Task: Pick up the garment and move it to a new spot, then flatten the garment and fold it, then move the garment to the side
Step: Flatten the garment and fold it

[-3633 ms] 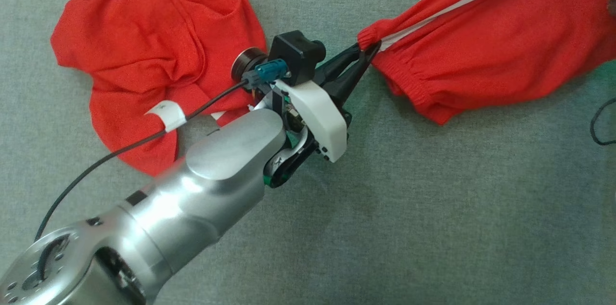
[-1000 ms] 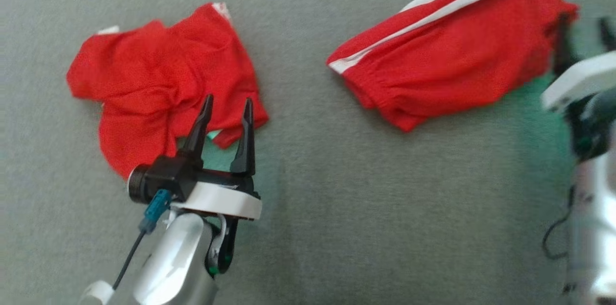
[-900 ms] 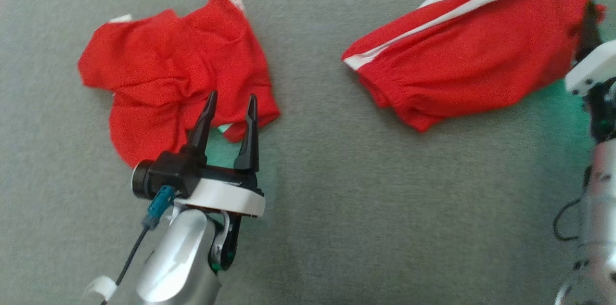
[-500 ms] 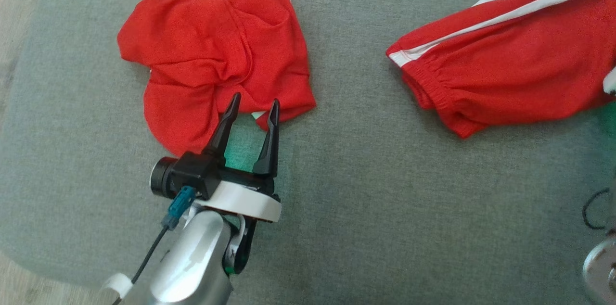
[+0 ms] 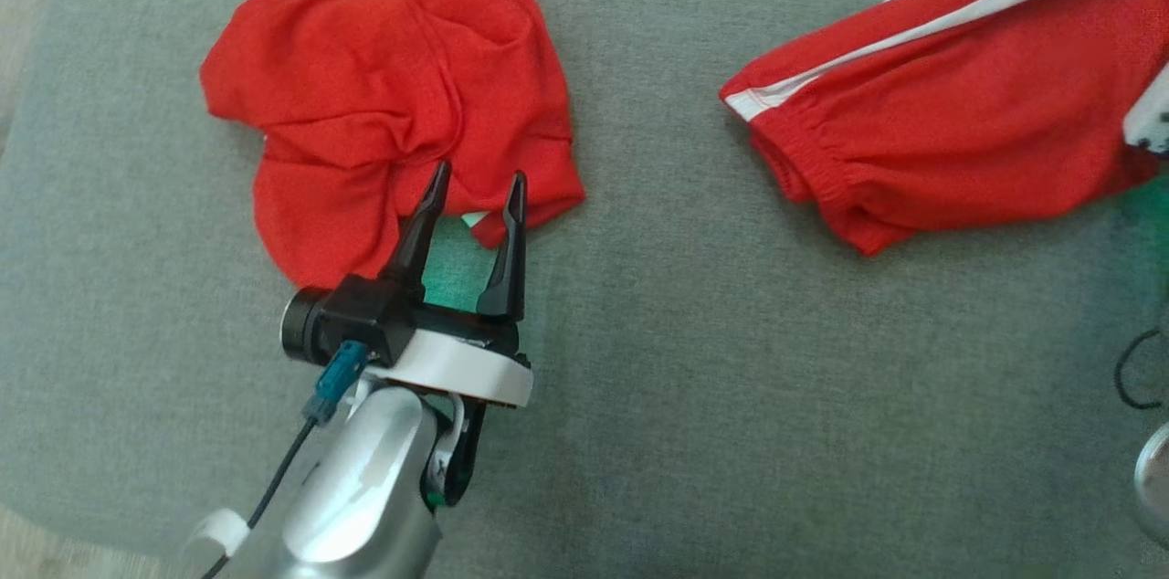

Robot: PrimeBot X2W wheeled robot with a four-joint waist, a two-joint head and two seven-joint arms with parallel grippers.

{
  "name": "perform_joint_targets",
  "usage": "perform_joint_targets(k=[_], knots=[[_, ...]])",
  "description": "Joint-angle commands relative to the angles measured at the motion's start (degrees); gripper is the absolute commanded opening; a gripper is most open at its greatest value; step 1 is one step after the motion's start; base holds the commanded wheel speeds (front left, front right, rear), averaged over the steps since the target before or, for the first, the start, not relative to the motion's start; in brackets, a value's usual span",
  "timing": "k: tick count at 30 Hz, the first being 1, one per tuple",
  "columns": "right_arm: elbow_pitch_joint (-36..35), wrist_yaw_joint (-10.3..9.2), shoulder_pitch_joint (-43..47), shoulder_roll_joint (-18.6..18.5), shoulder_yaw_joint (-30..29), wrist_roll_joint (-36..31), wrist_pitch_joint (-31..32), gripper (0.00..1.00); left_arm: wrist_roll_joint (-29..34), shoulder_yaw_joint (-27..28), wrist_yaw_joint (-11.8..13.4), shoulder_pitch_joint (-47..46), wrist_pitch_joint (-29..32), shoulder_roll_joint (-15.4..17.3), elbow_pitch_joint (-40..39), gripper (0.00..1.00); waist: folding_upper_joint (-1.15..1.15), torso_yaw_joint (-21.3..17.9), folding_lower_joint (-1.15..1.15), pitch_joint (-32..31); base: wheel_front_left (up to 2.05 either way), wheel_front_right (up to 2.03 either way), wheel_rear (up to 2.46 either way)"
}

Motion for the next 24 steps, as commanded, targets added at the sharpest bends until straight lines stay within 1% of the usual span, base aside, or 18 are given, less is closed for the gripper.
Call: perform_joint_targets(k=[1,5,9,13,14,18,21,24], knots=[[0.2,-0.05,-1.2,-0.4,2.2,1.1,-2.1,0.0,-0.6,1.9,0.3,-0.9,-0.5,0.4,-1.6,1.0,0.0,-0.9,0.0,-0.6,0.0,0.0,0.0],[2.4,-0.05,-1.3,-1.3,5.3,4.7,-6.7,0.0,-0.4,2.1,0.1,-0.4,-0.5,0.4,-1.2,1.0,0.0,-2.6,0.0,-2.2,0.0,0.0,0.0],[3.7,-0.05,0.4,-2.3,8.6,9.3,-10.0,0.0,-0.1,2.9,0.0,0.1,-0.5,0.4,-1.0,1.0,0.0,-4.5,0.0,-4.2,0.0,0.0,0.0],[3.4,-0.05,3.2,-3.9,10.9,14.6,-11.3,0.0,0.2,3.4,0.0,0.9,-0.5,0.4,-0.8,1.0,0.0,-6.2,0.0,-6.0,0.0,0.0,0.0],[3.4,-0.05,3.2,-3.9,10.9,14.6,-11.3,0.0,0.2,3.4,0.0,0.9,-0.5,0.4,-0.8,1.0,0.0,-6.2,0.0,-6.0,0.0,0.0,0.0],[0.3,-0.05,7.8,-6.3,14.5,17.1,-13.5,0.0,0.2,3.9,-0.1,1.7,-0.5,0.4,-0.7,1.0,0.0,-7.2,0.0,-7.4,0.0,0.0,0.0],[-1.5,-0.05,11.7,-7.3,15.2,19.8,-13.5,0.0,0.4,4.1,-0.4,2.5,-0.5,0.4,-0.5,1.0,0.0,-7.3,0.0,-8.4,0.0,0.0,0.0],[-3.0,-0.05,15.3,-8.9,14.6,21.3,-12.9,0.0,0.6,4.4,-0.6,3.3,-0.5,0.4,-0.5,1.0,0.0,-7.1,0.0,-9.1,0.0,0.0,0.0]])
